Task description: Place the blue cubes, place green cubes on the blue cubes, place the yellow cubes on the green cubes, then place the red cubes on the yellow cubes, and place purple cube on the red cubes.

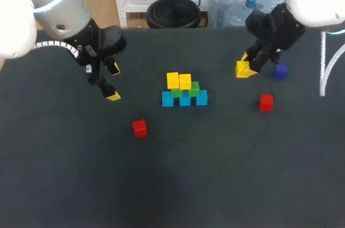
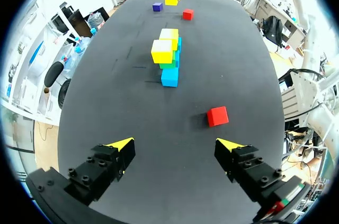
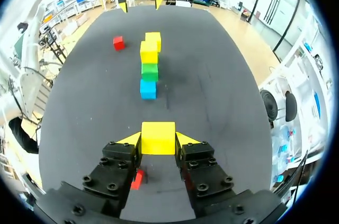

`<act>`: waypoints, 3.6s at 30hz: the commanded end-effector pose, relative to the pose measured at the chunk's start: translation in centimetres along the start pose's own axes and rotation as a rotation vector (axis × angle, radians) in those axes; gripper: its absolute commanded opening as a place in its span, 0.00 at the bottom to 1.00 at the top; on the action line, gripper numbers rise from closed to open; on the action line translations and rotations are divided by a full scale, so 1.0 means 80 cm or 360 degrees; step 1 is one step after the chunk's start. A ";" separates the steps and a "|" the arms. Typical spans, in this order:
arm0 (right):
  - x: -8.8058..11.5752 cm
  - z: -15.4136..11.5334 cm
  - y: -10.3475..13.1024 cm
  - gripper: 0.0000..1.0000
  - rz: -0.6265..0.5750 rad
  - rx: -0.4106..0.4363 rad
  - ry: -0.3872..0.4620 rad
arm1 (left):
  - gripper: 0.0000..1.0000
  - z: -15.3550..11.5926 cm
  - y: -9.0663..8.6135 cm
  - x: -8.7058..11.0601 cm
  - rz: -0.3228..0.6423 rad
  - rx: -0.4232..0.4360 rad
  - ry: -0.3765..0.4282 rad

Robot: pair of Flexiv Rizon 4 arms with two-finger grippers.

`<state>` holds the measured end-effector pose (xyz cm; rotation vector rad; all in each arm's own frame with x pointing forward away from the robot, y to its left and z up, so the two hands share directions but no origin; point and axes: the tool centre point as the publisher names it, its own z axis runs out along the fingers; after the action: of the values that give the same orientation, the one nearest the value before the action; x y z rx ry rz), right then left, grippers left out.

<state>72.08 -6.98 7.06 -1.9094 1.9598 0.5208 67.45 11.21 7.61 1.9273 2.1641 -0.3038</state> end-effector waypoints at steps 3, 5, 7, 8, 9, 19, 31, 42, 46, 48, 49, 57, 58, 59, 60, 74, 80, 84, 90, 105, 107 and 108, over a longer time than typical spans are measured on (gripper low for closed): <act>-0.016 0.016 0.006 0.00 -0.0010 0.0004 0.0001 | 1.00 0.000 0.001 0.001 0.0004 0.0001 -0.0004; -0.022 0.020 0.008 0.00 -0.0013 0.0003 0.0005 | 1.00 0.000 0.001 0.001 0.0004 0.0001 -0.0004; -0.027 0.022 0.010 0.00 -0.0017 -0.0008 -0.0007 | 1.00 0.000 0.001 0.001 0.0004 0.0001 -0.0004; -0.029 0.024 0.010 0.00 -0.0018 -0.0012 -0.0010 | 1.00 0.000 0.001 0.001 0.0004 0.0001 -0.0004; -0.031 0.026 0.010 0.00 -0.0014 -0.0020 -0.0014 | 1.00 0.000 0.001 0.001 0.0004 0.0001 -0.0004; -0.051 0.046 0.011 0.00 0.0022 -0.0074 -0.0030 | 1.00 0.000 0.001 0.001 0.0004 0.0001 -0.0004; -0.076 0.057 0.008 0.00 0.0011 -0.0089 -0.0018 | 1.00 0.000 0.001 0.001 0.0004 0.0001 -0.0004; -0.088 0.073 0.013 0.00 0.0026 -0.0097 0.0020 | 1.00 0.000 0.001 0.001 0.0004 0.0001 -0.0004; -0.091 0.077 0.015 0.00 0.0013 -0.0104 0.0026 | 1.00 0.000 0.001 0.001 0.0004 0.0001 -0.0004; -0.093 0.077 0.014 0.00 0.0013 -0.0105 0.0026 | 1.00 0.000 0.001 0.001 0.0004 0.0001 -0.0004; -0.094 0.077 0.014 0.00 0.0012 -0.0105 0.0026 | 1.00 0.000 0.001 0.001 0.0004 0.0001 -0.0004; -0.098 0.078 0.016 0.00 0.0001 -0.0108 0.0027 | 1.00 0.000 0.001 0.001 0.0004 0.0001 -0.0004; -0.098 0.079 0.016 0.00 0.0001 -0.0108 0.0027 | 1.00 0.000 0.001 0.001 0.0004 0.0001 -0.0004; -0.098 0.079 0.016 0.00 0.0000 -0.0109 0.0028 | 1.00 0.000 0.001 0.001 0.0004 0.0001 -0.0004; -0.099 0.079 0.017 0.00 0.0000 -0.0110 0.0028 | 1.00 0.000 0.001 0.001 0.0004 0.0001 -0.0004; -0.102 0.084 0.017 0.00 -0.0003 -0.0122 0.0028 | 1.00 0.000 0.001 0.001 0.0004 0.0001 -0.0004; -0.104 0.085 0.018 0.00 -0.0009 -0.0126 0.0028 | 1.00 0.000 0.001 0.001 0.0004 0.0001 -0.0004; -0.104 0.085 0.018 0.00 -0.0012 -0.0127 0.0028 | 1.00 0.000 0.001 0.001 0.0004 0.0001 -0.0004; -0.105 0.087 0.019 0.00 -0.0015 -0.0132 0.0032 | 1.00 0.000 0.001 0.001 0.0004 0.0001 -0.0004; -0.107 0.091 0.019 0.00 -0.0010 -0.0140 0.0032 | 1.00 0.000 0.001 0.001 0.0004 0.0001 -0.0004; -0.108 0.091 0.019 0.00 -0.0011 -0.0141 0.0032 | 1.00 0.000 0.001 0.001 0.0004 0.0001 -0.0004; -0.108 0.091 0.019 0.00 -0.0012 -0.0142 0.0032 | 1.00 0.000 0.001 0.001 0.0004 0.0001 -0.0004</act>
<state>70.56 4.06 5.02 -1.9791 1.9721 0.5945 67.45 11.20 7.61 1.9273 2.1640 -0.3038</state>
